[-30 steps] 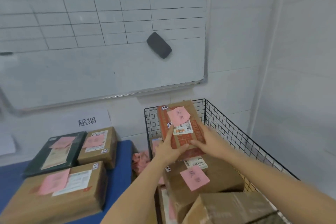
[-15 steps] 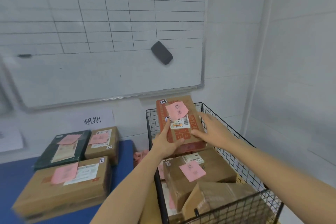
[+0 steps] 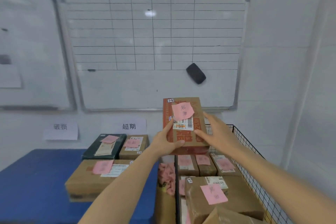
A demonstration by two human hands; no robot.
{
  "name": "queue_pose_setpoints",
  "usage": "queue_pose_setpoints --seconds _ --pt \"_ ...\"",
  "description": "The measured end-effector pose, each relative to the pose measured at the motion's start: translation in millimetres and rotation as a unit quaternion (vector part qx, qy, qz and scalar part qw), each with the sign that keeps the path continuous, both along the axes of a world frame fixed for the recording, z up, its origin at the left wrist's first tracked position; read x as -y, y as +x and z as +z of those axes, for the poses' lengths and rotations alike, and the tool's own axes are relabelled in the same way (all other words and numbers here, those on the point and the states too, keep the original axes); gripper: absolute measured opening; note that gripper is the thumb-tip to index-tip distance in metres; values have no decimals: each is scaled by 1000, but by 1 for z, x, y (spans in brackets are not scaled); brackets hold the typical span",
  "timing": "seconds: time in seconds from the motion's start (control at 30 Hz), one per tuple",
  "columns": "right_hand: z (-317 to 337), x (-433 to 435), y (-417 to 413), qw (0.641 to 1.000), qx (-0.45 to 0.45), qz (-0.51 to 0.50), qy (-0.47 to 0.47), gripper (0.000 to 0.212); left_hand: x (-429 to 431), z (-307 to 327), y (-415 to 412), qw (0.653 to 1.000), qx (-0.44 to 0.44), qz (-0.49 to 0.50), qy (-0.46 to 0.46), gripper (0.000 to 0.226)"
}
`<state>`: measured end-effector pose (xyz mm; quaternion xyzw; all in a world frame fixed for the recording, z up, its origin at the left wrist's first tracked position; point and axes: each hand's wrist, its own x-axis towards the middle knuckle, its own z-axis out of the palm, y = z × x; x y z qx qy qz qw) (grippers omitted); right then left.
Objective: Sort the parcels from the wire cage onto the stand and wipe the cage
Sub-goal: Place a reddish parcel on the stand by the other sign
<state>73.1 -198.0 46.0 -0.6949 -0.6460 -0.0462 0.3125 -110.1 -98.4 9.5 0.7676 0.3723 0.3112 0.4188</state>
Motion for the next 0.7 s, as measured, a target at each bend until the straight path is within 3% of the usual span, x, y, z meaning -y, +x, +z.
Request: queue_pose_setpoints --seconds 0.33,0.7 --pt "-10 -41 -78 996 7 84 4 71 -15 3 -92 997 18 77 -10 95" --pt "-40 -145 -261 986 -84 140 40 60 -93 -16 -274 991 22 109 -73 93"
